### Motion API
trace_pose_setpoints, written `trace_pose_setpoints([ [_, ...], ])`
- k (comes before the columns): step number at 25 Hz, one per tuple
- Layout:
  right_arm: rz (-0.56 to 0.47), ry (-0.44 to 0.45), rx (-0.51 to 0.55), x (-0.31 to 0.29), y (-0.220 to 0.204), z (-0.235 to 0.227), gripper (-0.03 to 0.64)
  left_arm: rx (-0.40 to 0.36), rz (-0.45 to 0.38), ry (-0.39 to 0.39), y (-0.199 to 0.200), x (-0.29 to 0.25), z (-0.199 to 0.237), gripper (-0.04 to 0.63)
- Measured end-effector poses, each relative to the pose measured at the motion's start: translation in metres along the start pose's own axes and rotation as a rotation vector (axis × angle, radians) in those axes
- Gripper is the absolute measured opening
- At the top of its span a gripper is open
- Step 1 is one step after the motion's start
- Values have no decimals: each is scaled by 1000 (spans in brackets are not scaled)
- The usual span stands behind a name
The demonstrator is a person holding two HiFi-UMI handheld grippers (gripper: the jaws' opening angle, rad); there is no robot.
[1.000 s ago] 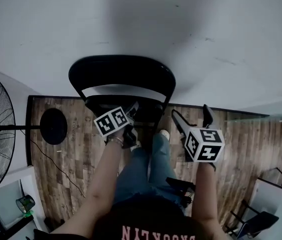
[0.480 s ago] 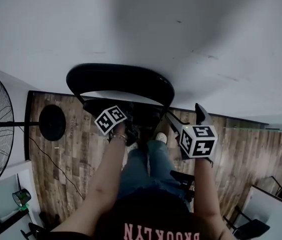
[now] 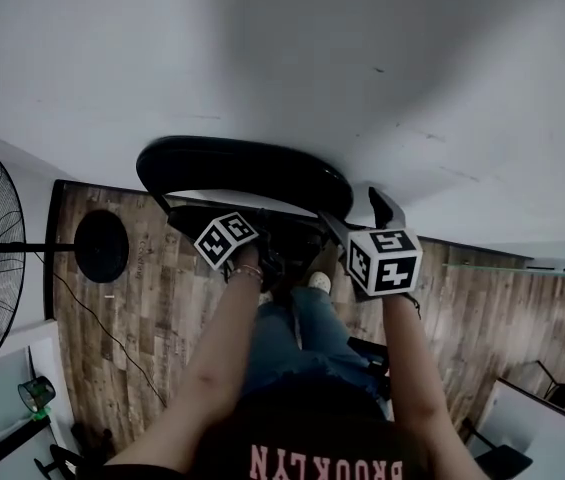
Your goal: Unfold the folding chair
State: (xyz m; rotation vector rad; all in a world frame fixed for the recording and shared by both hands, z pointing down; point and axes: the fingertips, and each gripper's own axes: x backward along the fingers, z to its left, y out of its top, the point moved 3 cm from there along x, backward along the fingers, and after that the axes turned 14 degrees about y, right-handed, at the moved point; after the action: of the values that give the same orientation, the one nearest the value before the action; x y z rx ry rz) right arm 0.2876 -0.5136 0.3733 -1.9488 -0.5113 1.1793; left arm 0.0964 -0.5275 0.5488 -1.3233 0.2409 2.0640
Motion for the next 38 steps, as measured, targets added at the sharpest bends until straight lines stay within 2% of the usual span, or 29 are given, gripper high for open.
trace_pose_setpoints([
  [3, -3, 5, 22, -9, 9, 0, 398, 12, -13, 3, -1, 0, 0, 193],
  [10, 35, 27, 142, -17, 19, 12, 260, 29, -10, -10, -2, 2, 1, 184],
  [23, 62, -78, 285, -13, 17, 20, 212, 16, -10, -39, -4, 6, 4, 173],
  [32, 40, -138, 303, 6, 2, 34, 209, -32, -22, -65, -19, 16, 12, 172],
  [38, 18, -160, 357, 23, -10, 45, 201, -21, -50, -79, -33, 28, 21, 159],
])
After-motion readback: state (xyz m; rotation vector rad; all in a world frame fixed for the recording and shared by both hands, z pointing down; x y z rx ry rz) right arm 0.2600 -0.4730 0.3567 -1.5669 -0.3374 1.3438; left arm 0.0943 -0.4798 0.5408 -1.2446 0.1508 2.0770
